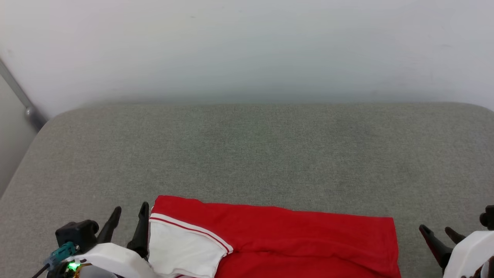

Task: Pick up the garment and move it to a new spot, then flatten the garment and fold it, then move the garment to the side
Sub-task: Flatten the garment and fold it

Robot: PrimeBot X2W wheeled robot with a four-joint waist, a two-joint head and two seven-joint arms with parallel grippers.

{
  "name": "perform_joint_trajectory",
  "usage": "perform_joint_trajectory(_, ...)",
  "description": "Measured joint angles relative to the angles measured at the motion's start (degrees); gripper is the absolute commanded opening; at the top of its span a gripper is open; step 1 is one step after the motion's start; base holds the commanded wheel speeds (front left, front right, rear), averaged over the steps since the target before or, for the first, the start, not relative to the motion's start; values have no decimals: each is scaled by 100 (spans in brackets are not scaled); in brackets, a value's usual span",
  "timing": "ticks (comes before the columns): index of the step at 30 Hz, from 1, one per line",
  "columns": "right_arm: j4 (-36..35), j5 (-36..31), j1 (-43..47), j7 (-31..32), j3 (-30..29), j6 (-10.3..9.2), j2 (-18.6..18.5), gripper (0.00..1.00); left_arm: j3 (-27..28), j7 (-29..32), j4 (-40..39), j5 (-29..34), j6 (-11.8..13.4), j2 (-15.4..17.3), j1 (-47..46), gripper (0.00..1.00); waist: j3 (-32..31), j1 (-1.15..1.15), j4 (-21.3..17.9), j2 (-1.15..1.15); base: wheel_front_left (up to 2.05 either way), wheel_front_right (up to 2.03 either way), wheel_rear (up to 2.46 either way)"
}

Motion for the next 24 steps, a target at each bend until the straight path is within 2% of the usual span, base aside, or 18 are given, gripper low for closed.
perform_joint_trajectory(6, -233, -59, -7, 1033, -471, 0, 23, 100, -42, -691, -224, 489, 149, -137, -152, 100, -28, 1, 77, 0, 0, 0, 0)
perform_joint_trajectory(12, -244, -214, -4, 1844, -680, 0, 91, 100, -224, -932, -413, 990, 250, -187, -294, 100, 30, 1, 287, 0, 0, 0, 0)
perform_joint_trajectory(18, -23, -238, -43, 2174, -725, 0, 304, 100, -399, -995, -634, 1248, 270, -268, -469, 100, 277, 1, 504, 0, 0, 0, 0)
perform_joint_trajectory(24, 459, -309, -391, 2169, -658, 0, 453, 100, -442, -1035, -746, 1370, 198, -332, -749, 100, 685, 2, 713, 0, 0, 0, 0)
